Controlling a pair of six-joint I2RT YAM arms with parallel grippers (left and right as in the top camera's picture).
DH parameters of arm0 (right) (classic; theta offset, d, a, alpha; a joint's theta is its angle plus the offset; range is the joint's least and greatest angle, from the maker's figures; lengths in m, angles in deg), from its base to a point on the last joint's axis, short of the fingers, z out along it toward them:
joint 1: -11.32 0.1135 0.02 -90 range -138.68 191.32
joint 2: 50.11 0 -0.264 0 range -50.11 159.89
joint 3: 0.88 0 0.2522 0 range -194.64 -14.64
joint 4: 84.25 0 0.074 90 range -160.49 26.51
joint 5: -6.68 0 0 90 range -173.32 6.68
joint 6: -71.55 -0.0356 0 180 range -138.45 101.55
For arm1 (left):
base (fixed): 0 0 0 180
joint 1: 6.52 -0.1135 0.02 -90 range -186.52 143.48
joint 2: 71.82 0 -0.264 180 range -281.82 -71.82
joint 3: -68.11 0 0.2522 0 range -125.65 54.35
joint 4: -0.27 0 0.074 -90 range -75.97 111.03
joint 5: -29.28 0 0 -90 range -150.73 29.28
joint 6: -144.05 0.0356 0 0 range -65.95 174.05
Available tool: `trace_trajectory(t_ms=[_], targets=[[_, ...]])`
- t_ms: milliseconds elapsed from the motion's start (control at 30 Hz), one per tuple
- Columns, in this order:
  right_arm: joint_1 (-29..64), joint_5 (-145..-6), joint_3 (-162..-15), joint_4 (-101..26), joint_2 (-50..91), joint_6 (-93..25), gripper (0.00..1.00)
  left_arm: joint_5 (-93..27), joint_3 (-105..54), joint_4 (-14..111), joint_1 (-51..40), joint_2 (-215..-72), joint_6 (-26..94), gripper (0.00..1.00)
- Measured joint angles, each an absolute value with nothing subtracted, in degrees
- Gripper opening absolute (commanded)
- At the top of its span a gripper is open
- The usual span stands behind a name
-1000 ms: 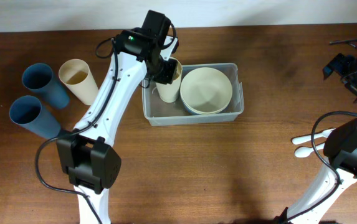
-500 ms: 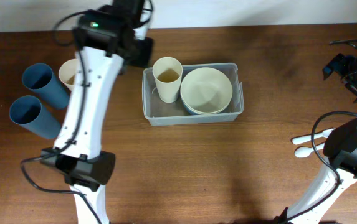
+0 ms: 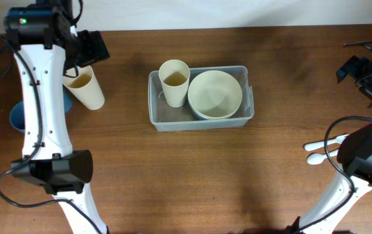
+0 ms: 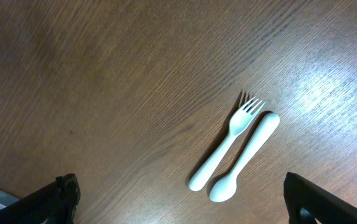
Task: Pack container
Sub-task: 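Move the left gripper to the back cream cup and grasp its rim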
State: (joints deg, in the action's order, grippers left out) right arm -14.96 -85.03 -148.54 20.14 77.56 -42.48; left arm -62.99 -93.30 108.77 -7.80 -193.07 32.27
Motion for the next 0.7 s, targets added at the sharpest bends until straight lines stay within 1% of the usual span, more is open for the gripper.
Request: trace_trajectory(t_ms=[267,367,700], targets=[[-15.0,-85.0,-148.5,20.1,77.6,-42.5,0.99,-61.4,-90.7,108.8,-12.9,-193.3,25.1,1.00],[-15.0,-85.1,-148.5,20.1,77.6,-42.5,0.99,-61.8,-86.0,106.8,-14.5,-193.5,20.5,1.00],[-15.0,-85.0,-148.5,20.1,77.6,-42.4,0.99,-61.8,-71.7,97.5,-14.9,-194.1,13.8,1.00]])
